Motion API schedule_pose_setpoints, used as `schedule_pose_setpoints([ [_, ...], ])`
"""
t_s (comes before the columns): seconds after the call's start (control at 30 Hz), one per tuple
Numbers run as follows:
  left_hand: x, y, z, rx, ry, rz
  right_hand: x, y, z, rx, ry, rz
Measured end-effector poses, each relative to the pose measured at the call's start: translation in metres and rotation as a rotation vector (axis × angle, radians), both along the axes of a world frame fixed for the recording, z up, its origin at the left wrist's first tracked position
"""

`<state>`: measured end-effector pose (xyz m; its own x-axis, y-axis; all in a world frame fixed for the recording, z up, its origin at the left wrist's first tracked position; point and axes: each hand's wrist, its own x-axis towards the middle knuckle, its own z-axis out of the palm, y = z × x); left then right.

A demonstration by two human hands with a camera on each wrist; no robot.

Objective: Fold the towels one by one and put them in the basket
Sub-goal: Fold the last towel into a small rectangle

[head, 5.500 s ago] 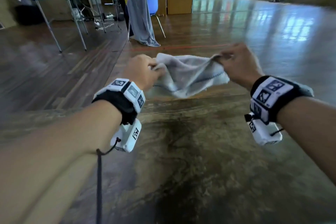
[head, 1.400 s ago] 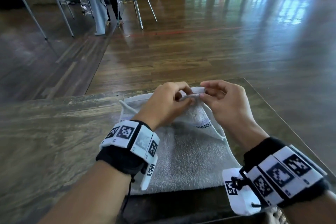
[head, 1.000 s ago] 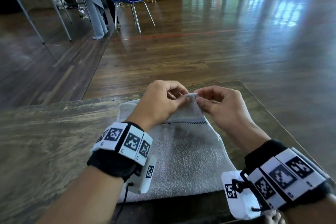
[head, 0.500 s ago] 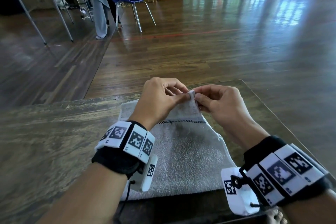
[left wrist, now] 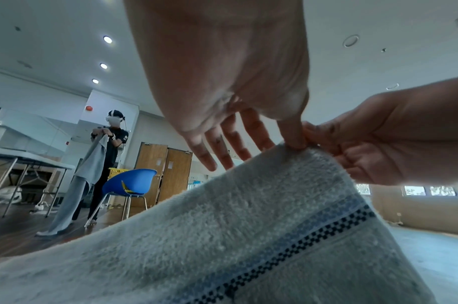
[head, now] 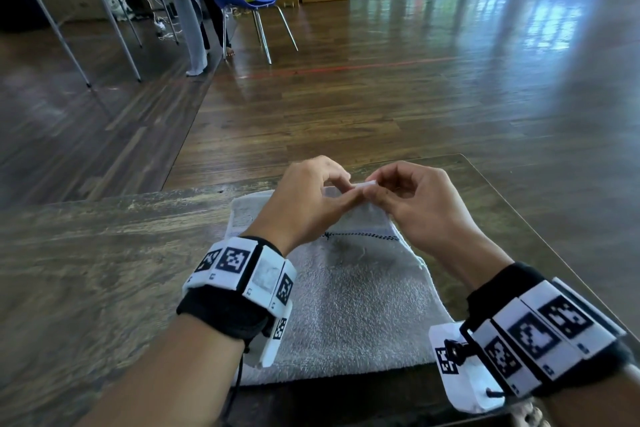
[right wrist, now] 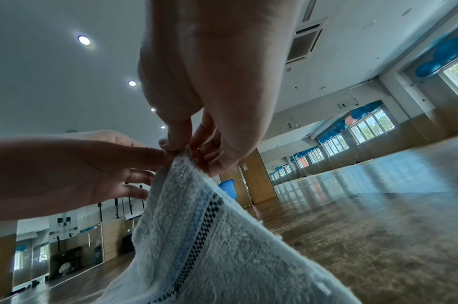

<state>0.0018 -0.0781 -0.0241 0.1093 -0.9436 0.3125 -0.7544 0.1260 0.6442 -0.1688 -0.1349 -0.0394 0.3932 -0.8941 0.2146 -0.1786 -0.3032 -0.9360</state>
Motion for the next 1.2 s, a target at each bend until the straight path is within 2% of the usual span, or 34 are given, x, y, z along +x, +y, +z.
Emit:
schedule_pose_setpoints([
  [0.1, 0.003, 0.002, 0.003, 0.111, -0.018, -0.098, -0.002, -0.002, -0.001, -0.022, 0.025, 0.028],
  [0.17, 0.008, 0.003, 0.003, 0.144, -0.068, -0.104, -0.004, -0.005, -0.001, -0.037, 0.041, 0.027],
  [0.27, 0.02, 0.007, -0.002, 0.148, -0.141, -0.056, -0.009, -0.011, 0.0, -0.071, 0.064, -0.004],
  [0.37, 0.043, 0.016, -0.009, 0.139, -0.177, -0.033, -0.018, -0.023, 0.0, -0.081, 0.014, -0.062],
  [0.7, 0.102, 0.054, -0.033, 0.056, -0.169, 0.227, -0.028, -0.039, -0.021, -0.012, 0.048, -0.186],
  [1.0, 0.11, 0.066, -0.045, 0.088, -0.137, 0.181, -0.036, -0.043, -0.038, 0.014, 0.148, -0.271],
  [1.2, 0.122, 0.07, -0.05, 0.071, -0.147, 0.26, -0.043, -0.048, -0.041, 0.053, 0.157, -0.283],
])
